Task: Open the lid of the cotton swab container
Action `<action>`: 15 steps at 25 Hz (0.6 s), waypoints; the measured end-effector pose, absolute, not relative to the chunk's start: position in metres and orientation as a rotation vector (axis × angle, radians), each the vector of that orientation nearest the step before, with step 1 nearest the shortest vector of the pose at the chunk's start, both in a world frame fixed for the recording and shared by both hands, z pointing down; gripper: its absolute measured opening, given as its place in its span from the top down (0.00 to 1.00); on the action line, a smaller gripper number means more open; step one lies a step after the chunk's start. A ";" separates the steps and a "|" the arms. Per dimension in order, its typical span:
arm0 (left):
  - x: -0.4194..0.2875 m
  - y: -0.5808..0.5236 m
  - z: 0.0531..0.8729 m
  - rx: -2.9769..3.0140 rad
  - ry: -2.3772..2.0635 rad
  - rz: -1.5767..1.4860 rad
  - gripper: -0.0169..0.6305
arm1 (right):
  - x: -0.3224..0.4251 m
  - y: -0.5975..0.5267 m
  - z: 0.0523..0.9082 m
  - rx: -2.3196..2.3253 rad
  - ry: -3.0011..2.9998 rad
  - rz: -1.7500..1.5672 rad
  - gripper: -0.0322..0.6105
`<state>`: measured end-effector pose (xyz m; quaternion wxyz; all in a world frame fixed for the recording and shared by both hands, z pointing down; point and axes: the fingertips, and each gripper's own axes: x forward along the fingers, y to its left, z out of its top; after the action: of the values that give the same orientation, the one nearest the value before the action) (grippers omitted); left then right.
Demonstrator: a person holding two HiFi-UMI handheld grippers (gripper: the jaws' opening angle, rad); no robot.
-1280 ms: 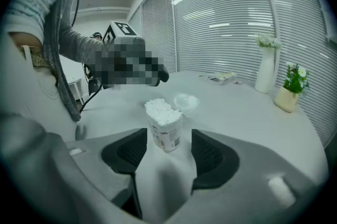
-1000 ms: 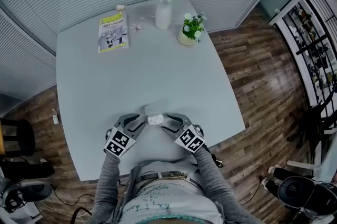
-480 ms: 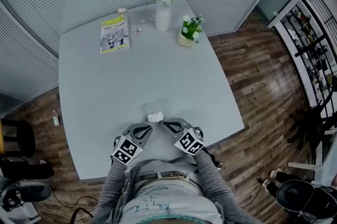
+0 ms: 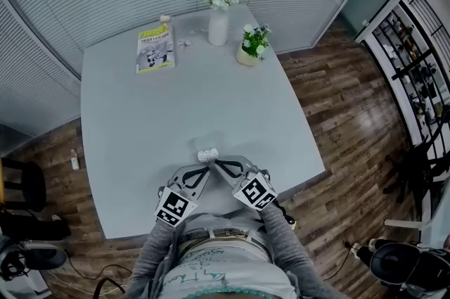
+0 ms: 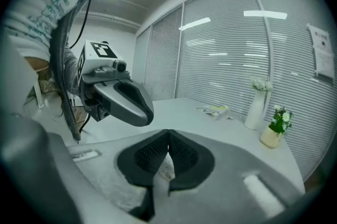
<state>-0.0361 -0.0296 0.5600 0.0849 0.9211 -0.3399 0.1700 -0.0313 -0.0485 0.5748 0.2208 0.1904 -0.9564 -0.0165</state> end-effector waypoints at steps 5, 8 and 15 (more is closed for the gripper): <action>-0.035 -0.031 0.515 2.793 -1.127 0.351 0.98 | -0.036 -0.050 0.521 0.605 -2.715 -0.119 0.95; -0.035 -0.030 0.494 2.813 -1.182 0.301 0.98 | -0.039 -0.048 0.494 0.647 -2.777 -0.145 0.95; -0.044 -0.031 0.453 2.807 -1.324 0.199 0.98 | -0.043 -0.041 0.443 0.753 -2.820 -0.206 0.95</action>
<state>-0.0439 -0.0308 0.4530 0.0159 0.9025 -0.4256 0.0638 -0.0425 -0.0412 0.4426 0.1076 0.2558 -0.9582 -0.0700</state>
